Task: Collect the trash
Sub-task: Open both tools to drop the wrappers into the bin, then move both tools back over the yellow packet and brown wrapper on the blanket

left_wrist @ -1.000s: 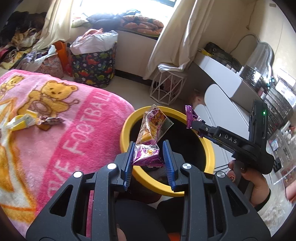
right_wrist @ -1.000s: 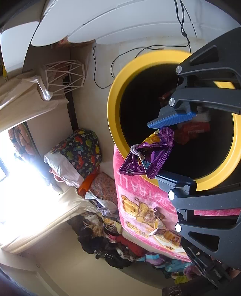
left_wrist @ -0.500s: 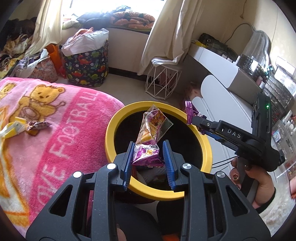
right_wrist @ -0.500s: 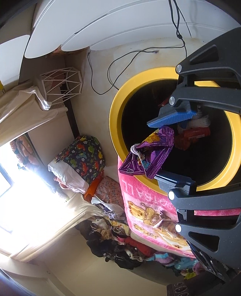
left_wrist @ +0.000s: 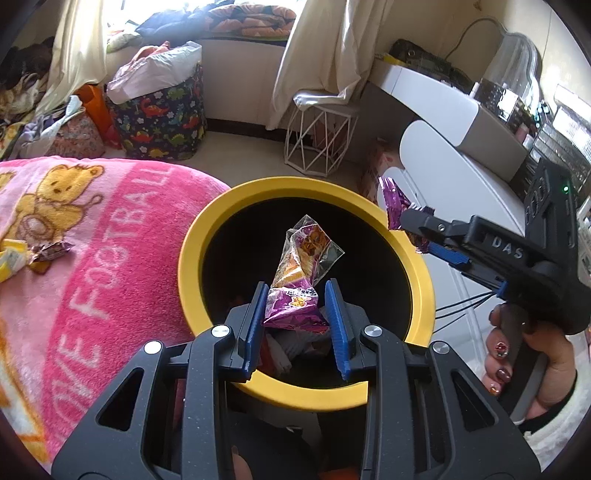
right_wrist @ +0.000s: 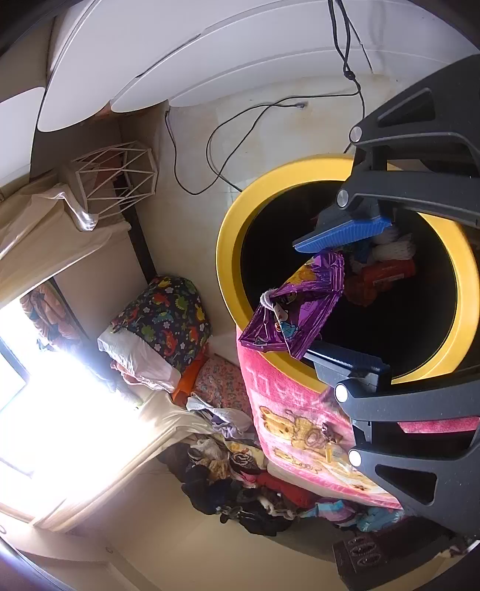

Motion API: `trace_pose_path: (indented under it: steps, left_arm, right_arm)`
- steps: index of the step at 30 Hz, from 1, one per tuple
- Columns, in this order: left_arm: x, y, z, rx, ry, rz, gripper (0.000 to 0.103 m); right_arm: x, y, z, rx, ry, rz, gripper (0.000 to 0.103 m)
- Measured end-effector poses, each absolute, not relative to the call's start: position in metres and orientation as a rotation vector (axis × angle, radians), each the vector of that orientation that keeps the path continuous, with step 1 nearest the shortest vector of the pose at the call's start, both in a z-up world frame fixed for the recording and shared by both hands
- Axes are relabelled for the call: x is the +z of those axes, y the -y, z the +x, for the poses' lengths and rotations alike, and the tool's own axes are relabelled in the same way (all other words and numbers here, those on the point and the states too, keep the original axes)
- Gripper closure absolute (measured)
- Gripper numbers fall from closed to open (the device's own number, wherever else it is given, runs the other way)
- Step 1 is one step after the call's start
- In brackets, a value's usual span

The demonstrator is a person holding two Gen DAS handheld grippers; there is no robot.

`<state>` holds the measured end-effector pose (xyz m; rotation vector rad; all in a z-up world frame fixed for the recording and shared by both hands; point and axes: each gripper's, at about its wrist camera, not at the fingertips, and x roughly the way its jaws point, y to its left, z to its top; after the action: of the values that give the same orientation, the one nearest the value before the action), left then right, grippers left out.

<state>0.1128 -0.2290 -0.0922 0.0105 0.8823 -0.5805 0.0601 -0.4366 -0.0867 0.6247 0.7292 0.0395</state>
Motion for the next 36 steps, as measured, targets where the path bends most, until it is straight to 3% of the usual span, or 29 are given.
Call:
trace_pose_path:
  steps: [14, 16, 18, 19, 20, 24, 26, 28, 36]
  left_arm:
    - [-0.102, 0.247, 0.122, -0.588, -0.901, 0.045, 0.079]
    - [-0.102, 0.248, 0.123, -0.590, -0.903, 0.044, 0.079]
    - [-0.102, 0.249, 0.123, -0.595, -0.905, 0.041, 0.069]
    - [-0.102, 0.248, 0.123, -0.595, -0.904, 0.034, 0.051]
    - [-0.101, 0.247, 0.121, -0.592, -0.898, 0.025, 0.040]
    - [-0.098, 0.242, 0.120, -0.580, -0.892, 0.015, 0.032]
    - [-0.096, 0.239, 0.118, -0.565, -0.884, 0.011, 0.016]
    - [-0.093, 0.237, 0.117, -0.558, -0.877, 0.003, 0.011]
    - [-0.082, 0.223, 0.112, -0.516, -0.849, -0.001, 0.011]
  right_arm:
    - [-0.091, 0.442, 0.062, 0.029, -0.733, 0.642, 0.053]
    - [-0.093, 0.442, 0.062, 0.023, -0.735, 0.645, 0.049]
    - [-0.094, 0.444, 0.060, 0.016, -0.734, 0.660, 0.040]
    - [-0.095, 0.446, 0.059, 0.018, -0.730, 0.678, 0.034]
    - [-0.095, 0.446, 0.058, 0.015, -0.727, 0.691, 0.032]
    - [-0.095, 0.448, 0.055, -0.007, -0.725, 0.700, 0.024]
    - [-0.095, 0.448, 0.055, -0.016, -0.723, 0.702, 0.022]
    - [-0.094, 0.446, 0.054, -0.018, -0.724, 0.693, 0.020]
    - [-0.085, 0.436, 0.055, -0.025, -0.715, 0.621, 0.018]
